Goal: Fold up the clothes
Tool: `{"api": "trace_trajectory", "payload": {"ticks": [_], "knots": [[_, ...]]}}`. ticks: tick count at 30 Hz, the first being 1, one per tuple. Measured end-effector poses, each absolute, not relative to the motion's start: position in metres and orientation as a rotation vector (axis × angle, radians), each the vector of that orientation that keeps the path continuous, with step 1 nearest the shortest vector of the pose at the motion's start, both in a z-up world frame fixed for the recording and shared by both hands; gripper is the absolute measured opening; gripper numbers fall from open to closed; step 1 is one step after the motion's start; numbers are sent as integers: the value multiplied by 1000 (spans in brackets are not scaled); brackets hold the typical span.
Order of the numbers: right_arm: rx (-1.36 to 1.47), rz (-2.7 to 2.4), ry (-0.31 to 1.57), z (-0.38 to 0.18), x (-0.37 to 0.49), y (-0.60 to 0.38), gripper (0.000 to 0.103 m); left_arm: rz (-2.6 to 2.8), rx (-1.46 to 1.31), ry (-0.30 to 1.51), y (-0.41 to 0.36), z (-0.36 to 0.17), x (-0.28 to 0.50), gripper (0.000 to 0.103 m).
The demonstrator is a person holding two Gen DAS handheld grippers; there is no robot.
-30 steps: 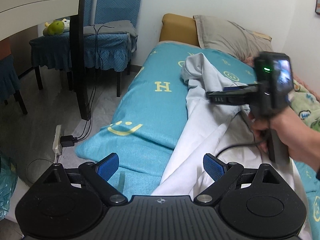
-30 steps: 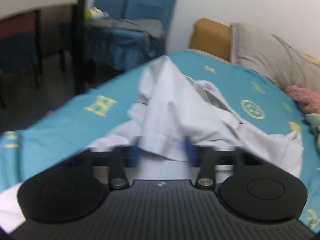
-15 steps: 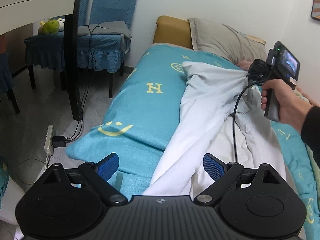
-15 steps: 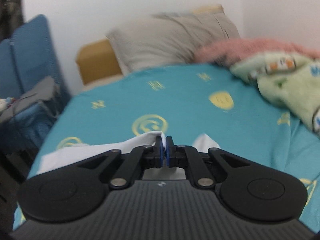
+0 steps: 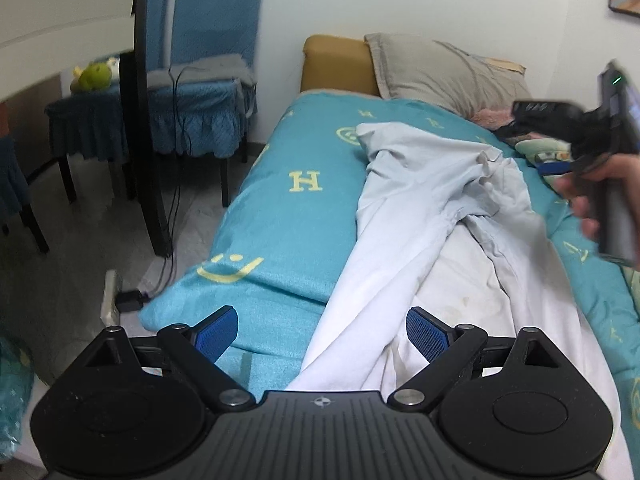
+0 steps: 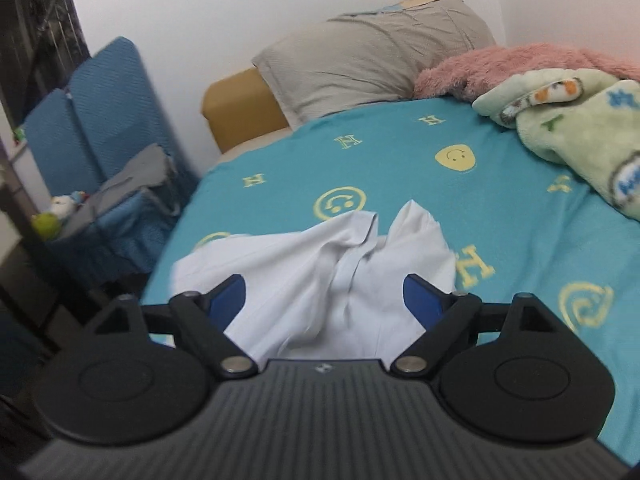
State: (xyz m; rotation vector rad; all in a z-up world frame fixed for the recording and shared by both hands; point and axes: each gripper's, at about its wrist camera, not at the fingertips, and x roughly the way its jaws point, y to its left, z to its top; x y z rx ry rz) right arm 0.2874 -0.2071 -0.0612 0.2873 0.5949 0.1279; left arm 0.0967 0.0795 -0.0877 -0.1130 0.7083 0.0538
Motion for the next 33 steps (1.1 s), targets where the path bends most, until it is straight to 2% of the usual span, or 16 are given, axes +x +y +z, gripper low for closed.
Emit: {"api": "trace_trajectory", "payload": {"ticks": [7, 15, 27, 33], "knots": [[287, 151, 562, -2, 156, -201, 87, 39, -100, 701, 79, -61, 63, 93], [310, 214, 593, -7, 21, -201, 87, 12, -103, 733, 77, -47, 36, 93], [359, 220, 625, -29, -14, -219, 87, 51, -128, 857, 84, -56, 43, 93], [413, 199, 638, -37, -9, -235, 87, -24, -284, 1019, 112, -65, 66, 91]]}}
